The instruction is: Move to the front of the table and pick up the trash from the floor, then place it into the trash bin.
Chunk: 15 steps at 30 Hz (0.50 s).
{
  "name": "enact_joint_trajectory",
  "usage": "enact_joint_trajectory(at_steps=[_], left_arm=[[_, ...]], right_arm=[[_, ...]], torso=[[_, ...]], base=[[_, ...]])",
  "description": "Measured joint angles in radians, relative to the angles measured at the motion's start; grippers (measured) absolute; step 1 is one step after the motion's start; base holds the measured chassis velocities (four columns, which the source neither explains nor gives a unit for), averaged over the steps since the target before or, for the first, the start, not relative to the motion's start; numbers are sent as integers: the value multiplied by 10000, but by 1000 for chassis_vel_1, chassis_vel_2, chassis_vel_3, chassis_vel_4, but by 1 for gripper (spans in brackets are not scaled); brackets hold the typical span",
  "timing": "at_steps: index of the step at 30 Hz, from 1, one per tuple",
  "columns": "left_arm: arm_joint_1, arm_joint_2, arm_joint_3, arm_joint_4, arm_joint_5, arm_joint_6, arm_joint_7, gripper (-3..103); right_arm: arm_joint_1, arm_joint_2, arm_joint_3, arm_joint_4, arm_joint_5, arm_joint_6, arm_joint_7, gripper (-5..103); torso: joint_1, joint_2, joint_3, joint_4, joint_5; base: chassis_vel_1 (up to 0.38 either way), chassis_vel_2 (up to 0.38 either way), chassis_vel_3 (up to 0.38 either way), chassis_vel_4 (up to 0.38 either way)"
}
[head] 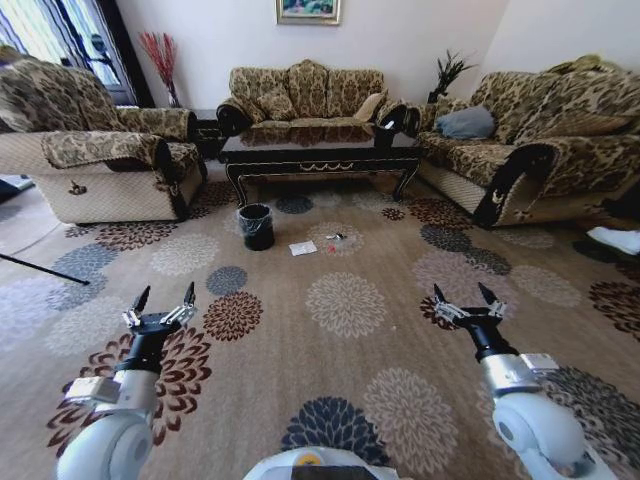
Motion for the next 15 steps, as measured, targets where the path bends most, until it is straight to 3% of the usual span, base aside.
enact_joint_trajectory(at_steps=[15], left_arm=[[-73, -22, 45, 118, 74, -37, 8, 100]], right_arm=[[56, 14, -62, -93, -1, 126, -40, 100]], torso=[[-89, -419, -333, 0, 0]], base=[[0, 0, 0, 0]])
